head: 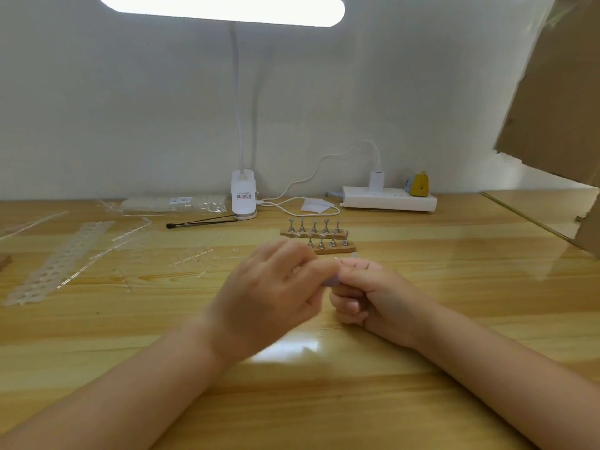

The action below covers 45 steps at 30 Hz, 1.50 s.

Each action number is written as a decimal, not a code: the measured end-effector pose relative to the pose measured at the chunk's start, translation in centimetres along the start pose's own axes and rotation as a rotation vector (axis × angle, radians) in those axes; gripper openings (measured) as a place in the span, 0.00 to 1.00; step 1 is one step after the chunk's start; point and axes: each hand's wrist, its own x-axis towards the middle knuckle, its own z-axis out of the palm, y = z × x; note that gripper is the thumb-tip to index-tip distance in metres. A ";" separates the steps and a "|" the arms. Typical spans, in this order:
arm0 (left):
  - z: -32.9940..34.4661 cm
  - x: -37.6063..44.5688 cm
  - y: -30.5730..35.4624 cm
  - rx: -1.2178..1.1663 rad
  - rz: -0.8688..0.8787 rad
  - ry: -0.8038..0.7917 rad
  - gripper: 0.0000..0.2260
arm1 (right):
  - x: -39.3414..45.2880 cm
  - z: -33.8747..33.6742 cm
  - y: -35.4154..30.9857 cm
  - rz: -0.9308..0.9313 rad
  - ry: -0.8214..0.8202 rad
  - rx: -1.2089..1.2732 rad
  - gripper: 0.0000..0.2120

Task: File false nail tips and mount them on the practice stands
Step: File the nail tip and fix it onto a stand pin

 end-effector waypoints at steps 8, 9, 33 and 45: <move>-0.2 -0.3 -0.6 -0.039 -0.099 -0.051 0.07 | 0.0 -0.2 0.1 0.015 -0.024 0.030 0.09; -0.1 -0.3 -0.4 -0.041 -0.075 -0.036 0.08 | 0.0 -0.2 0.1 0.008 -0.031 0.021 0.09; 0.3 0.3 0.9 0.012 0.053 -0.008 0.12 | 0.2 0.4 0.1 -0.018 0.104 -0.029 0.08; 0.4 0.3 1.2 0.026 0.110 -0.029 0.09 | 0.0 0.6 -0.2 0.011 0.061 -0.083 0.08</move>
